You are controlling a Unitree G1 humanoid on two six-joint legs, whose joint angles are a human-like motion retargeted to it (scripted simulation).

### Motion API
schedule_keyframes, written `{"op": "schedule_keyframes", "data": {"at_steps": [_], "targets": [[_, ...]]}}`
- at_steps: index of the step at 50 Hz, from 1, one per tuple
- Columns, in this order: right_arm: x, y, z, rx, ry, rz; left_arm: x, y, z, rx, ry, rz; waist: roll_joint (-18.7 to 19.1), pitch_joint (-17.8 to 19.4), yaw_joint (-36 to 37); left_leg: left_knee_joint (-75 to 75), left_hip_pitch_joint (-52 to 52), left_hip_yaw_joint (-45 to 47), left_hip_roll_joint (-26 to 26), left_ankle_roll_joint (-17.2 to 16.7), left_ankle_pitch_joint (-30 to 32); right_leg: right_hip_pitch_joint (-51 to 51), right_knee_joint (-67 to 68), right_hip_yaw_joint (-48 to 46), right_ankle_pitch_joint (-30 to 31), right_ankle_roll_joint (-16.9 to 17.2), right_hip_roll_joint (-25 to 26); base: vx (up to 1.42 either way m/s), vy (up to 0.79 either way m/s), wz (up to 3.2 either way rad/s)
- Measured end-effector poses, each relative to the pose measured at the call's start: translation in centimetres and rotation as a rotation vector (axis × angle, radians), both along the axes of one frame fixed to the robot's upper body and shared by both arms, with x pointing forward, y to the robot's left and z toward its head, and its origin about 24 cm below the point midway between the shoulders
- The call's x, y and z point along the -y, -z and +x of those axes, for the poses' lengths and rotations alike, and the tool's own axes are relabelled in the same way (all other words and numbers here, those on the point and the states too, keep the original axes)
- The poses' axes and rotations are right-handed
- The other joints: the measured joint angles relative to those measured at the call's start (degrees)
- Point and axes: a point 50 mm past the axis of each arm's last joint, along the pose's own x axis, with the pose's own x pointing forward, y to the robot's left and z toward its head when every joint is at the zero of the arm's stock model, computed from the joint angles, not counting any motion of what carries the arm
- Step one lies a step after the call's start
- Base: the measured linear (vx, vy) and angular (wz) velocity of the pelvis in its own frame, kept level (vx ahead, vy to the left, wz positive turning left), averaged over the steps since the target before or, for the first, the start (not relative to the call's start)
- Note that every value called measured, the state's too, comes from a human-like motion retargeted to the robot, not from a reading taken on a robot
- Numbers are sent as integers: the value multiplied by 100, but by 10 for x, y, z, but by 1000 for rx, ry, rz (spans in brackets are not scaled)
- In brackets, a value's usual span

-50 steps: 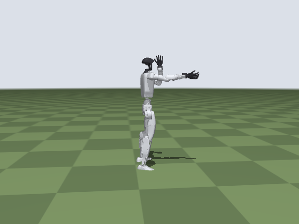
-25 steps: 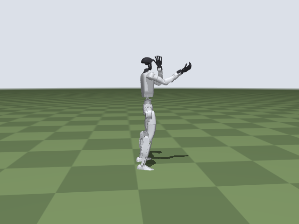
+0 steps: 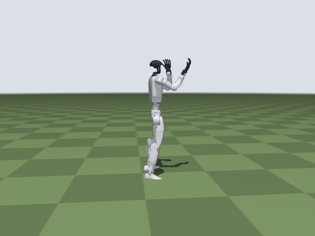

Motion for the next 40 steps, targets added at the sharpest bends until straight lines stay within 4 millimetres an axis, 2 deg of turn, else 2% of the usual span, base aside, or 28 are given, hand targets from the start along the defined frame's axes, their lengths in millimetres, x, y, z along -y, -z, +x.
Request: {"op": "schedule_keyframes", "data": {"at_steps": [3,8,10,12,15,19,20,22,25,30,32,35,38,40], "targets": [[11,9,19,-152,85,6,2,0,7,-23,-31,9,-26,-34,3,1,4,-5,6,0,1,4,11,-7,-6,-14,2,0,0,0],[47,45,76,-699,197,72,10,-1,22,-128,-73,34,-60,-57,55,12,20,0,28,-32,2,23,25,-13,-13,-68,16,0,0,0],[57,56,87,-843,194,99,12,-2,26,-166,-80,37,-58,-42,78,17,26,1,34,-47,2,32,29,-16,-16,-82,20,0,0,0],[56,57,88,-850,185,83,12,-1,27,-178,-78,39,-60,-33,94,19,31,-2,34,-45,1,45,18,-22,-13,-81,21,0,0,0],[33,41,71,-632,140,1,10,-3,21,-136,-66,35,-52,34,85,16,42,-17,20,-18,0,59,23,-34,-23,-56,7,0,0,0],[-6,25,18,-206,2,-72,0,-3,9,-47,-33,-2,-19,43,38,7,51,-37,5,-1,-4,76,16,-50,-31,-4,-3,0,0,0],[-12,23,4,-120,-26,-78,-2,-3,6,-26,-29,-13,-11,34,24,5,51,-40,2,1,-4,76,15,-53,-32,6,-5,0,0,0],[-16,22,-9,-37,-44,-76,-6,-3,1,5,-31,-32,0,-6,4,4,45,-40,1,5,-6,74,4,-53,-27,17,-3,0,0,0],[-10,25,-8,-65,12,-52,-8,-4,0,31,-60,-55,5,-55,-23,6,37,-36,2,10,-4,63,2,-47,-22,15,-2,0,0,0],[14,37,29,-373,109,22,-1,-10,8,-23,-98,-39,2,-49,-27,19,29,-23,7,11,4,49,16,-33,-14,-18,-3,0,0,0],[18,43,32,-412,125,5,2,-9,11,-40,-99,-20,-8,-44,-24,24,20,-24,5,12,7,49,2,-35,-4,-17,-3,0,0,0],[15,49,16,-333,180,-118,3,-9,9,-20,-98,-4,-23,19,-28,22,2,-43,-8,15,15,41,1,-48,-1,13,-15,0,0,0],[9,60,-20,-194,323,-335,-1,-5,6,24,-109,-24,-26,58,-61,5,-27,-78,-28,9,27,29,-13,-78,5,68,-30,0,0,0],[5,71,-45,-123,483,-510,-6,-2,4,53,-131,-50,-25,76,-99,-13,-55,-104,-42,-2,39,14,-23,-103,11,111,-41,0,0,0]]}}
